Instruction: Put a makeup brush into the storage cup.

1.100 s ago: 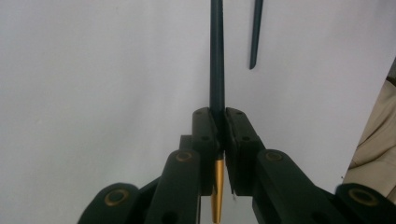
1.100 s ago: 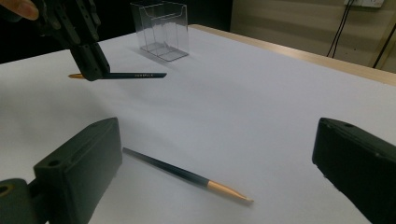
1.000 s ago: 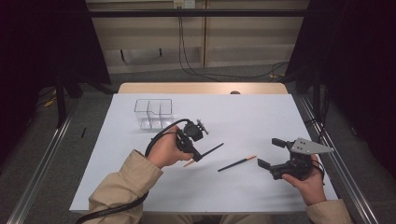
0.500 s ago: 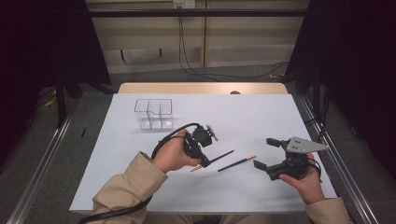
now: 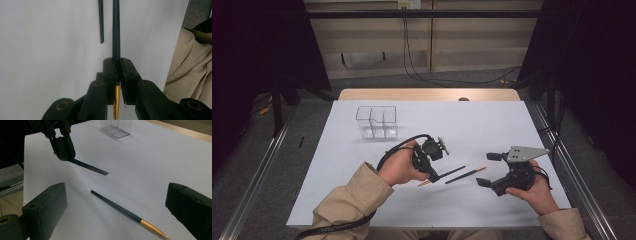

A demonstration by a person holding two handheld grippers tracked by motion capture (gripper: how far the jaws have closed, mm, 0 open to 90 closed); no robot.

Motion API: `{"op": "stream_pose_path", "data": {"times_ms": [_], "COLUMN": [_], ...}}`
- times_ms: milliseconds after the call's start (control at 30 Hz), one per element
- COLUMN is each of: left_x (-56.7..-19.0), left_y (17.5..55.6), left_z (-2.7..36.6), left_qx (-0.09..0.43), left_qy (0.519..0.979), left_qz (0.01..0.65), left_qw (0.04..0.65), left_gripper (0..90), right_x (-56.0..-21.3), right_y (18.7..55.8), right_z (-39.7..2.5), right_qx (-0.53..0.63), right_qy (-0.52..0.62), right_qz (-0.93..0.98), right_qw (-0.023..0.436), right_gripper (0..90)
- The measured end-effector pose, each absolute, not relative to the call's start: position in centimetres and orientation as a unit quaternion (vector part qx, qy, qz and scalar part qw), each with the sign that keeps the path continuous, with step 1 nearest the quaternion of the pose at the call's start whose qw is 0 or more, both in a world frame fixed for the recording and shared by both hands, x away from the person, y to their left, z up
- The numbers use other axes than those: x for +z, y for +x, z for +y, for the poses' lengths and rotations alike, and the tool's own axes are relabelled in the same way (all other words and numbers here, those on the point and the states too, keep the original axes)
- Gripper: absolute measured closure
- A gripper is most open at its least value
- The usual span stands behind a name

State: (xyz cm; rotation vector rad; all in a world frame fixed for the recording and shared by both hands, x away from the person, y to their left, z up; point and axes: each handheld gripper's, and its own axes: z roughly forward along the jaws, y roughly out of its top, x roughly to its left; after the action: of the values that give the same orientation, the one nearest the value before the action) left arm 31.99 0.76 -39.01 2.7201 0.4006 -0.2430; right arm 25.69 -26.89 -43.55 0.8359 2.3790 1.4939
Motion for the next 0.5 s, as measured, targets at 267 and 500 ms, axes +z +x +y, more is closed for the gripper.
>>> {"op": "stream_pose_path", "data": {"times_ms": [267, 500], "left_x": [-38.9, -38.7], "left_y": [31.9, 31.7], "left_z": [0.3, 0.0], "left_qx": [-0.084, -0.086], "left_qy": [0.972, 0.973], "left_qz": [0.129, 0.116], "left_qw": [0.179, 0.179], "left_gripper": [83.6, 83.6], "right_x": [-43.2, -42.6], "right_y": [26.5, 27.1], "right_z": [-26.1, -24.9], "right_qx": [0.474, 0.442], "right_qy": [0.267, 0.243], "right_qz": [0.834, 0.861], "right_qw": [0.092, 0.068], "right_gripper": [6.2, 12.0]}}
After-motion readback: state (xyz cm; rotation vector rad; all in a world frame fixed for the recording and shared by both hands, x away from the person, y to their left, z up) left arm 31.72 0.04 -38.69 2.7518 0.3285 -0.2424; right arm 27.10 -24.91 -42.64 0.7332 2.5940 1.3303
